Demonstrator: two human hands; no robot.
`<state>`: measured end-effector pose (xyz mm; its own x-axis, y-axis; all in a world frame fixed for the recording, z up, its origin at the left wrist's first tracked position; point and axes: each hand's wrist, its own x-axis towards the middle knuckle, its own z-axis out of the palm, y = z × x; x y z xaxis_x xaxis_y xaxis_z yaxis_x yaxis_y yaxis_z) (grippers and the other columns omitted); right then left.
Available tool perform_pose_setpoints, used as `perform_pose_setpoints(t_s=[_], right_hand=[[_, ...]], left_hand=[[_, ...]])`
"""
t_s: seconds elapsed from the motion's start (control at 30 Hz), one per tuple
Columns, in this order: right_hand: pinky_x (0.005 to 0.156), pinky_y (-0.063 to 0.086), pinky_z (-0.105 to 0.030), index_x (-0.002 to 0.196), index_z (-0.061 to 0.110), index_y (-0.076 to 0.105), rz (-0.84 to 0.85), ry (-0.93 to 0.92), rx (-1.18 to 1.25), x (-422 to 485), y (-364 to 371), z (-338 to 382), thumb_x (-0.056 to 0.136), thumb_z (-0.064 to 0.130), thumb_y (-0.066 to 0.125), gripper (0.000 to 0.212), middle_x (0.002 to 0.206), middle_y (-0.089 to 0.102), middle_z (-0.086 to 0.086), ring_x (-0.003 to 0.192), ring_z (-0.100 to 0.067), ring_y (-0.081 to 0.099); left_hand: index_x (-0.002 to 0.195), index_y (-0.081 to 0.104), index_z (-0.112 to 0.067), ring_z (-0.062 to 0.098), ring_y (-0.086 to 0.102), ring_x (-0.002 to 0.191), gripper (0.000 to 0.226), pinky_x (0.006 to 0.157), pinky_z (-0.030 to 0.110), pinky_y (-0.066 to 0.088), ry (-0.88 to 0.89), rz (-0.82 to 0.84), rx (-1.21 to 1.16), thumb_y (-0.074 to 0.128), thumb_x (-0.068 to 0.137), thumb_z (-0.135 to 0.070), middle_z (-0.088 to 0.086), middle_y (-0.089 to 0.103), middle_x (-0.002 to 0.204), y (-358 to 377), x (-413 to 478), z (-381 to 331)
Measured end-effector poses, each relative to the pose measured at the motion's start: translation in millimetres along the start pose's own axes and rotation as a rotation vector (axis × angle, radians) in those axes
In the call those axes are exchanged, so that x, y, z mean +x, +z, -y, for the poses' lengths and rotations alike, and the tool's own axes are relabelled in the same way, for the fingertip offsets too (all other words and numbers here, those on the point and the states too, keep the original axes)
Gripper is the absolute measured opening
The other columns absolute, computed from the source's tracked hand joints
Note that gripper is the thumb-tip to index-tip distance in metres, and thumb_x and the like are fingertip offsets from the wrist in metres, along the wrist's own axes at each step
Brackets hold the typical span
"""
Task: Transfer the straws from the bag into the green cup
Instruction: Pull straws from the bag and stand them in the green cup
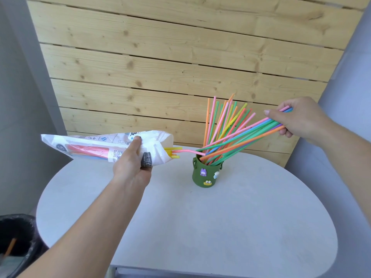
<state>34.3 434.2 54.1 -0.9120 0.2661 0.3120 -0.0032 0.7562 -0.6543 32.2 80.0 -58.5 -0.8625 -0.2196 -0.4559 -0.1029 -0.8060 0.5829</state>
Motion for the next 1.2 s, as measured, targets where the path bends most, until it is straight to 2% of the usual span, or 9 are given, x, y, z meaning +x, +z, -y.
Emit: perform_pose_setpoints(t_s=[0.23, 0.37, 0.47, 0.6, 0.73, 0.9, 1.03, 1.2], right_hand=[[0.034, 0.046, -0.022, 0.085, 0.001, 0.068, 0.016, -0.011, -0.016, 3, -6, 2, 0.089, 0.035, 0.076, 0.035, 0.064, 0.069, -0.016, 0.035, -0.009, 0.058], [0.036, 0.047, -0.023, 0.084, 0.000, 0.067, 0.030, -0.009, -0.048, 5, -7, 5, 0.089, 0.036, 0.076, 0.037, 0.061, 0.069, -0.013, 0.036, -0.009, 0.059], [0.042, 0.049, -0.026, 0.084, -0.001, 0.065, 0.033, -0.006, -0.041, 7, -9, 8, 0.088, 0.036, 0.076, 0.038, 0.057, 0.067, -0.012, 0.038, -0.014, 0.061], [0.049, 0.051, -0.030, 0.083, 0.000, 0.067, 0.045, -0.007, -0.044, 8, -10, 10, 0.088, 0.035, 0.076, 0.036, 0.056, 0.067, -0.014, 0.046, -0.025, 0.061], [0.042, 0.049, -0.026, 0.079, 0.002, 0.066, 0.051, -0.016, -0.078, 6, -10, 14, 0.088, 0.033, 0.076, 0.034, 0.058, 0.069, -0.014, 0.042, -0.020, 0.061], [0.031, 0.041, -0.017, 0.078, 0.004, 0.064, 0.032, -0.043, -0.138, 6, -1, 28, 0.088, 0.032, 0.075, 0.032, 0.043, 0.064, 0.000, 0.031, -0.007, 0.057], [0.030, 0.039, -0.015, 0.076, 0.005, 0.063, 0.043, -0.084, -0.208, 8, 10, 46, 0.089, 0.033, 0.074, 0.032, 0.054, 0.068, -0.012, 0.028, -0.006, 0.055], [0.036, 0.038, -0.017, 0.078, 0.007, 0.064, 0.059, -0.094, -0.327, 17, 13, 65, 0.089, 0.036, 0.073, 0.033, 0.051, 0.066, -0.008, 0.027, -0.004, 0.052]], left_hand=[[0.126, 0.068, -0.017, 0.008, 0.077, 0.083, 0.040, 0.072, 0.027, 0.064, 0.006, 0.009, 0.001, 0.083, 0.089, -0.021, -0.005, 0.079, 0.104, -1, 2, 0], [0.128, 0.066, -0.017, 0.008, 0.077, 0.084, 0.041, 0.071, 0.027, 0.064, 0.012, 0.015, 0.004, 0.082, 0.090, -0.020, -0.004, 0.079, 0.106, -1, 2, 0], [0.127, 0.067, -0.017, 0.007, 0.077, 0.081, 0.040, 0.068, 0.026, 0.064, 0.014, 0.011, -0.001, 0.082, 0.089, -0.020, -0.005, 0.079, 0.106, -2, 0, 0], [0.129, 0.066, -0.017, 0.008, 0.077, 0.086, 0.043, 0.074, 0.027, 0.064, 0.018, 0.014, -0.005, 0.082, 0.089, -0.020, -0.005, 0.078, 0.110, -1, -1, -1], [0.128, 0.067, -0.017, 0.008, 0.077, 0.086, 0.041, 0.076, 0.027, 0.063, 0.012, 0.019, -0.010, 0.081, 0.090, -0.020, -0.005, 0.078, 0.108, -2, -2, -1], [0.125, 0.067, -0.017, 0.009, 0.077, 0.088, 0.039, 0.085, 0.030, 0.063, 0.009, 0.017, -0.007, 0.081, 0.090, -0.020, -0.004, 0.078, 0.107, -2, -1, 0], [0.127, 0.067, -0.017, 0.009, 0.077, 0.094, 0.040, 0.088, 0.032, 0.063, 0.006, 0.015, -0.011, 0.082, 0.090, -0.020, -0.004, 0.079, 0.109, -2, -1, -1], [0.125, 0.067, -0.017, 0.009, 0.077, 0.089, 0.039, 0.082, 0.030, 0.064, 0.003, 0.002, -0.016, 0.083, 0.089, -0.020, -0.004, 0.079, 0.107, -3, 0, -4]])
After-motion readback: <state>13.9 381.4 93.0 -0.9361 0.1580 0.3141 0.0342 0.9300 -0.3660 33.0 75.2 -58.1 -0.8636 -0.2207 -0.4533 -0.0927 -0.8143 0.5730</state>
